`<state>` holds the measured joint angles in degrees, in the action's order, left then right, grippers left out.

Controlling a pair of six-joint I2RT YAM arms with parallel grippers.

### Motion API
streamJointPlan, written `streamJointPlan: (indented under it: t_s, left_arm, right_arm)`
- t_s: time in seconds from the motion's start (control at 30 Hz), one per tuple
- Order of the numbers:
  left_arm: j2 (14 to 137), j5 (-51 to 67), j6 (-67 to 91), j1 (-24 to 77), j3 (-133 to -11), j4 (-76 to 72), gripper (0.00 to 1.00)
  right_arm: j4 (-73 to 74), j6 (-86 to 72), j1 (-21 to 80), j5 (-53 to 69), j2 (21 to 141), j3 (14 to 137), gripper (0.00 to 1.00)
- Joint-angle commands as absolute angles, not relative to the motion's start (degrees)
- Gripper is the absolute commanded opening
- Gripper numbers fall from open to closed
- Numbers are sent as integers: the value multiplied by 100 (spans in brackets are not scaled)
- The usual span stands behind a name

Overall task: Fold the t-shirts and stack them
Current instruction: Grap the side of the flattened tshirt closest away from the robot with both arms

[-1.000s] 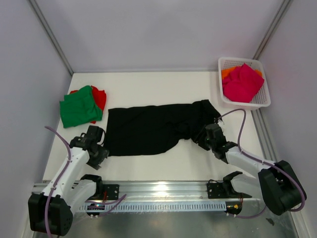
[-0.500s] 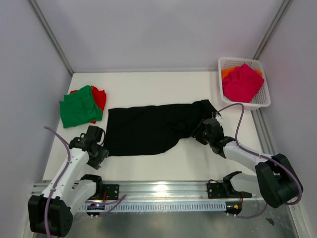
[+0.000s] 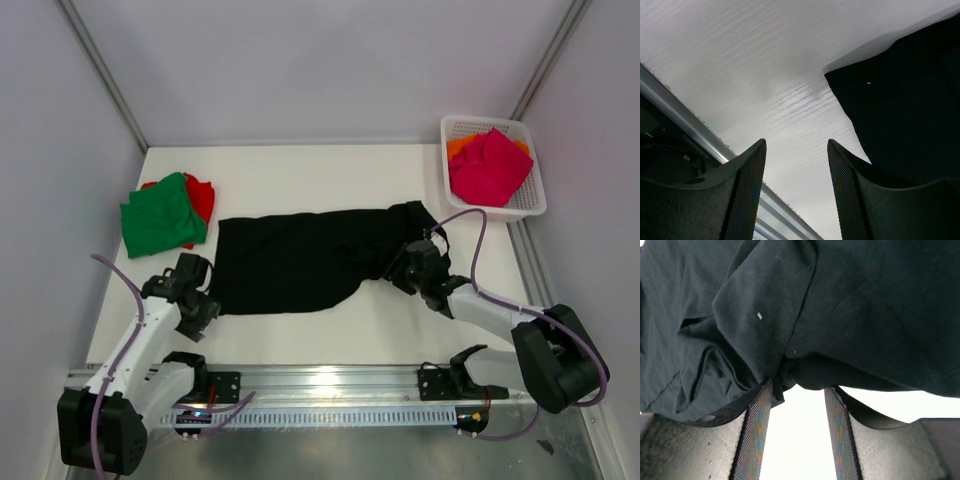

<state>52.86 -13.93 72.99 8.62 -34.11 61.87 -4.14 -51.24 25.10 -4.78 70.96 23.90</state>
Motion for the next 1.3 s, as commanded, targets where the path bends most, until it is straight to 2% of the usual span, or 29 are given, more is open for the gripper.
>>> streamJointPlan:
  t_s: [0.0,0.13,0.4,1.27]
  left_arm:
    - [5387,-1441,7295,879,-3305,5968,55]
    - [5440,-1398,7286,879,-3261,5898,55]
    - [5361,-1389,7277,888,-3226,5897,55]
    - [5273,-1362,7251,879,-3217,5880,55]
  right_arm:
    - [-388,-5229,2671,-545,6760,2575,50]
    - [-220,-5317,2847,-633,6259,2584,50]
    - [-123,-5309,2900,-676,6284,2637,50]
    - [-510,-5203,2988,-703,7154,2944,50]
